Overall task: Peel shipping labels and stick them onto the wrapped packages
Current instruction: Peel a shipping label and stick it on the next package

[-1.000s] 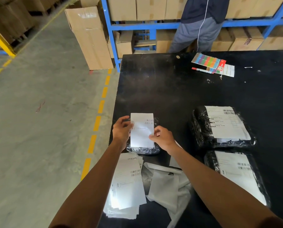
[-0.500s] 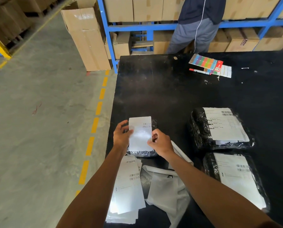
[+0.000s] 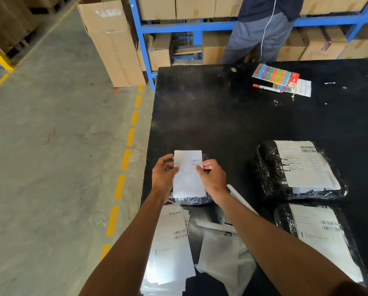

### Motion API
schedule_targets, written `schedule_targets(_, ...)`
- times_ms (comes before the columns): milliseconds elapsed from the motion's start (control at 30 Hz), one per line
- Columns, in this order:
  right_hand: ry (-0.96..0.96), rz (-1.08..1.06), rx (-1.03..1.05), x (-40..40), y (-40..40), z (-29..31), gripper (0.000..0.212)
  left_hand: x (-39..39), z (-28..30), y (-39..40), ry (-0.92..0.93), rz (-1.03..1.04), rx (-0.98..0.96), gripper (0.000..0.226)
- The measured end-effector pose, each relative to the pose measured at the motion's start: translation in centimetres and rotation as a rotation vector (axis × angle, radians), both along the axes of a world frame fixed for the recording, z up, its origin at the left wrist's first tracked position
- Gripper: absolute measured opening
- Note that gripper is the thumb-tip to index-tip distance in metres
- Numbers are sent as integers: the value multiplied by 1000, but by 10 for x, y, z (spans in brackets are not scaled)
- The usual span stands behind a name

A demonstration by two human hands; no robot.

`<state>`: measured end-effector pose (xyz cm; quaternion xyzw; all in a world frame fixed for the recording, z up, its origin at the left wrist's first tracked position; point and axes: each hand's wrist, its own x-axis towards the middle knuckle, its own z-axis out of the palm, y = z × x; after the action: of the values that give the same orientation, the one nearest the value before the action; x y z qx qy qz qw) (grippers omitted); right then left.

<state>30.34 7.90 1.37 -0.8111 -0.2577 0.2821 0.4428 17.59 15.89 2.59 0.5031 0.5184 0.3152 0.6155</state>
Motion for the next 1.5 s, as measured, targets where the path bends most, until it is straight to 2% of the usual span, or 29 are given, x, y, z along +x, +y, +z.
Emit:
schedule_targets(133,44,-56,65,7,11,1,17,-1,-4,5,89,-22,68,39)
schedule_targets(267,129,20,96,13,15,-5,24,-1,-10,13,222,-21,161,38)
schedule_targets(367,17,83,80,16,15,-10,13,0,-13,19,308,-60,203,40)
schedule_targets(533,-172,70,82,12,18,-14,16,4,-16,24,392,-119,329,42)
schedule_targets(800,-187,16,69,13,24,-24,19,7,-26,28,427,-74,407,40)
schedule_targets(900,-171,-58,120,8,20,-29,59,4,-30,22,483,-133,611,29)
schedule_targets(933,-218,-70,133,7,18,-31,62,0,-32,20,517,-188,750,20)
schedule_targets(967,-327,-36,158,7,13,-32,52,-4,-36,18,543,-269,911,14)
schedule_targets(1033,-644,124,180,8,3,-37,19,-12,-50,18,549,-443,1175,19)
schedule_targets(1100,-772,244,173,10,-3,-43,16,-17,-59,21,576,-543,1246,29)
schedule_targets(1233,-824,367,-42,21,13,-43,39,-8,-51,38,814,-611,1163,46)
schedule_targets(1300,-755,439,-217,27,27,-33,54,4,-38,47,919,-666,1026,48)
schedule_targets(1333,-714,460,-290,31,33,-30,55,9,-33,51,952,-693,940,48)
schedule_targets(1400,-652,490,-389,35,40,-25,49,16,-30,56,978,-718,832,47)
schedule_targets(1500,-577,465,-414,29,34,-22,53,10,-40,51,931,-700,700,51)
